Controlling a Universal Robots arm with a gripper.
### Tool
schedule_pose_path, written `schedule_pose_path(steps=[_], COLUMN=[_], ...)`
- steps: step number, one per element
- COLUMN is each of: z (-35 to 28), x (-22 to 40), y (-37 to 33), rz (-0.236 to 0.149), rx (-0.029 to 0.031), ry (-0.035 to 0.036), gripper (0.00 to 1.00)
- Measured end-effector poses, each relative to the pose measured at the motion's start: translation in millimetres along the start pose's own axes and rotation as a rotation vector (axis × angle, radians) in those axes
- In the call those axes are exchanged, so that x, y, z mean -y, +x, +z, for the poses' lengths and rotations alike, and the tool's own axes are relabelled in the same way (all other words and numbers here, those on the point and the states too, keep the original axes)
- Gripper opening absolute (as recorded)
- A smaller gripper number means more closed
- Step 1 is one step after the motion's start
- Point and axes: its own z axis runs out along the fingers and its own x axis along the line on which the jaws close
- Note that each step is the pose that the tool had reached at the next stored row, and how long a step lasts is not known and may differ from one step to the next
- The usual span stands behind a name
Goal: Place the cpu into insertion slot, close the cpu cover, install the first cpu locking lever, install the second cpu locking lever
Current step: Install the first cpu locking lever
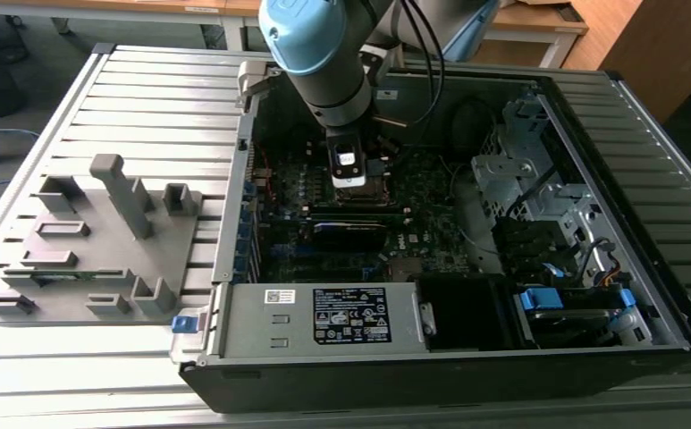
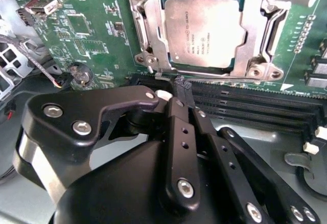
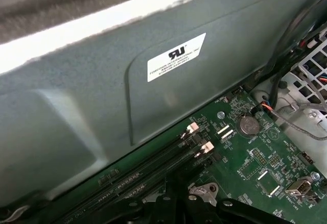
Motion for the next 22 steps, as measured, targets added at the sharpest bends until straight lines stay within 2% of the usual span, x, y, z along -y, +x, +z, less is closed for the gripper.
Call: schedule_pose_path(steps=[5,9,12,22], z=[-0.2,-5.0,-5.3,-5.9], x=[-0.1,-2.5,-2.7,0.1], y=[0.0,-0.6,-0.7,-2.6], rz=[-0.001,-0.001,-0.001,-0.001], rx=[0.0011,0.0011,0.0011,0.0014], ry=[0.0018,0.0017,0.0013,0.0013], gripper=[0.11,0.11,0.11,0.11])
